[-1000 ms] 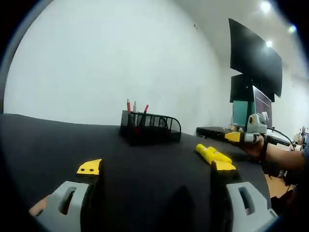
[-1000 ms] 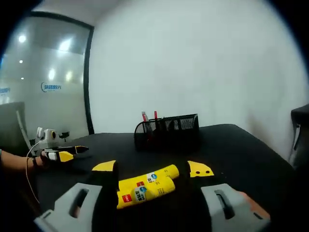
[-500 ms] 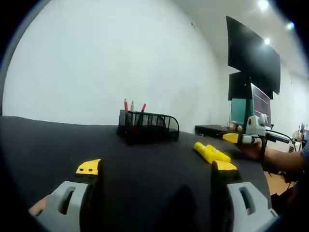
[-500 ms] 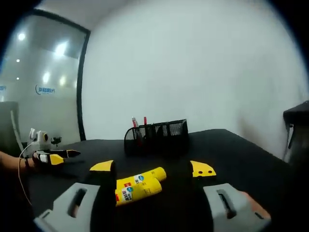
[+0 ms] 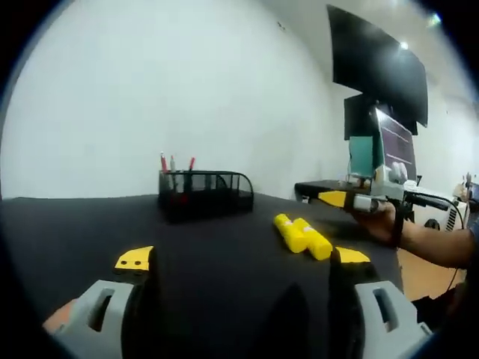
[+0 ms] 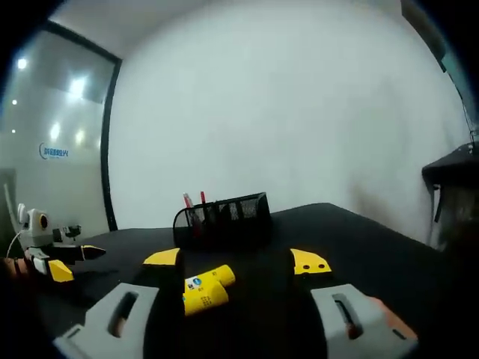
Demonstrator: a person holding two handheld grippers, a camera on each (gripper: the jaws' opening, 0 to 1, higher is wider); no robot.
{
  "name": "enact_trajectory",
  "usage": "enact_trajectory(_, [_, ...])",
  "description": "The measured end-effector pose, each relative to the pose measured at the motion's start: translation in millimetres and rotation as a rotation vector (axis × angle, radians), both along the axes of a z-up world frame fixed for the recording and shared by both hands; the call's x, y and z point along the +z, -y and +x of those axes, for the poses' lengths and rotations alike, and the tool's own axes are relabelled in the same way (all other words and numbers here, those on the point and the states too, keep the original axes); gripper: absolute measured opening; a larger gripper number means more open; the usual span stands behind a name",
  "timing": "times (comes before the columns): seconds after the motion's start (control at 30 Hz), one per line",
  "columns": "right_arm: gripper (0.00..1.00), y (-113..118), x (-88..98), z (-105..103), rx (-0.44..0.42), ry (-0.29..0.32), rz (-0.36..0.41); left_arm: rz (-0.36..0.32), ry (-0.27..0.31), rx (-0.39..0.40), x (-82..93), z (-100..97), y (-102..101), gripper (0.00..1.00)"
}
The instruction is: Pick up pens and glue sticks and place them into the holder.
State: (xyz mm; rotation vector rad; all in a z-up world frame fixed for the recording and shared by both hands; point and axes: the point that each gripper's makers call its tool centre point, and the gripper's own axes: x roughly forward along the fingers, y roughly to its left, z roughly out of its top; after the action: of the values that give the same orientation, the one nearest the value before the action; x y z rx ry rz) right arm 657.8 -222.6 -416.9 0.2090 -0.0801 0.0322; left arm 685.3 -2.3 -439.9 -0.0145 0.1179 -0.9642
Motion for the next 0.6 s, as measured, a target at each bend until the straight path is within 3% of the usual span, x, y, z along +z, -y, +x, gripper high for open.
enact_trajectory(0.13, [0.51, 2.8, 0.7, -0.2, -0.005, 0.006, 0.016, 0.037, -0.019, 0.021, -6.6, -9.9, 16.0, 0.9])
enact_trajectory(0.23, [0.49, 4.1, 0.4, -0.2, -0.008, 0.007, 0.021, -0.003, -0.086, 0.047, -6.6, -19.4, 25.9, 0.88])
enact_trajectory(0.37, [0.49, 5.9, 1.3, -0.4, -0.01, 0.013, 0.033, -0.045, -0.078, 0.073, 2.3, -27.7, 36.7, 0.85])
enact_trajectory(0.6, [0.48, 6.8, 2.4, -1.0, -0.01, 0.02, 0.051, -0.016, -0.085, 0.051, -6.6, -34.4, 62.7, 0.77])
